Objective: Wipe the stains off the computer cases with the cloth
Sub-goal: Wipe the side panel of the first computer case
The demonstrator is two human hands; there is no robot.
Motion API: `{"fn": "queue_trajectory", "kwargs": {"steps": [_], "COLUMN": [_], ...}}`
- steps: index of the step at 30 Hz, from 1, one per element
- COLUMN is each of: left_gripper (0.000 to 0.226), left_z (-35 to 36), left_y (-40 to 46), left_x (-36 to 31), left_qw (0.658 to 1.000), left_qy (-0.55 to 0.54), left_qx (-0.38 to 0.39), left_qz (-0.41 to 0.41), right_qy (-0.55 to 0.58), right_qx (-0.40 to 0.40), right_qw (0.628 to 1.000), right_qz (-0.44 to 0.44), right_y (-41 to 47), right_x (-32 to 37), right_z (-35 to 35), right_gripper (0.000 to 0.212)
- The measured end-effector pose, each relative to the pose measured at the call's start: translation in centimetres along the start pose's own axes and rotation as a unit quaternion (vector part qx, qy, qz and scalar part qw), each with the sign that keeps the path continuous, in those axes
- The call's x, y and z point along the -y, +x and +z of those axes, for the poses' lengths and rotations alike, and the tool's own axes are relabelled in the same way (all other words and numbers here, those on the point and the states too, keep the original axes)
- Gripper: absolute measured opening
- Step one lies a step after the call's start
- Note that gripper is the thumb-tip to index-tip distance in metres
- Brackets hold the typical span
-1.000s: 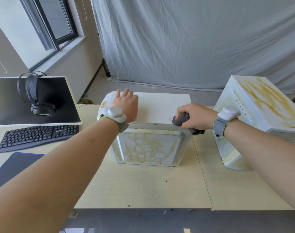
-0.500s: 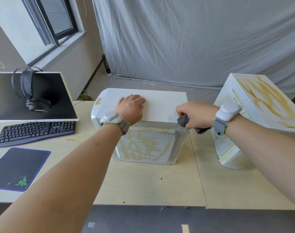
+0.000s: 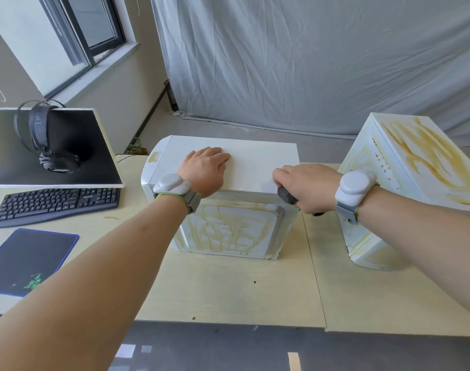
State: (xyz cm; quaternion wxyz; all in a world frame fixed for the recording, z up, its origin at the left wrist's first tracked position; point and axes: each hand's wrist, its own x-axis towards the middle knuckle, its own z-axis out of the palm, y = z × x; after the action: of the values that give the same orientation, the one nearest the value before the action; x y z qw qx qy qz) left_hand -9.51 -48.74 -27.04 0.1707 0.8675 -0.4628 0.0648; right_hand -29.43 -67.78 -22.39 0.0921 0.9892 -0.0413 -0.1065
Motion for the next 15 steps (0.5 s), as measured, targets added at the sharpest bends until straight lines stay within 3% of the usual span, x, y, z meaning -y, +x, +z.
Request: {"fn": "queue_trajectory", "kwargs": {"steps": [6, 9, 12, 13, 15], "left_gripper": [0.038, 0.039, 0.04, 0.04, 0.04], "left_z": [0.4, 0.2, 0.0, 0.0, 0.0], "left_y": [0.4, 0.2, 0.2, 0.2, 0.2], "left_x": [0.4, 0.4, 0.5, 0.6, 0.8], "left_qw": [1.0, 1.0, 1.0, 1.0, 0.999], "left_qy": [0.008, 0.004, -0.008, -0.014, -0.026], "left_qx": [0.014, 0.018, 0.021, 0.022, 0.023], "left_qz": [-0.004, -0.003, -0.011, -0.013, -0.016], "right_qy": [0.021, 0.134, 0.339, 0.353, 0.293], "right_qx": [-0.119, -0.153, -0.134, -0.123, -0.089], "right_qw": [0.993, 0.979, 0.929, 0.925, 0.951], "right_qz": [0.008, 0.021, 0.065, 0.064, 0.035], "right_y": [2.8, 2.6, 2.0, 1.7, 1.3], "right_x": [4.8, 4.9, 3.1, 2.6, 2.2], "right_z": [1.2, 1.4, 0.2, 0.1, 0.3], "right_gripper": [0.047, 0.039, 0.032, 0.034, 0.04]}}
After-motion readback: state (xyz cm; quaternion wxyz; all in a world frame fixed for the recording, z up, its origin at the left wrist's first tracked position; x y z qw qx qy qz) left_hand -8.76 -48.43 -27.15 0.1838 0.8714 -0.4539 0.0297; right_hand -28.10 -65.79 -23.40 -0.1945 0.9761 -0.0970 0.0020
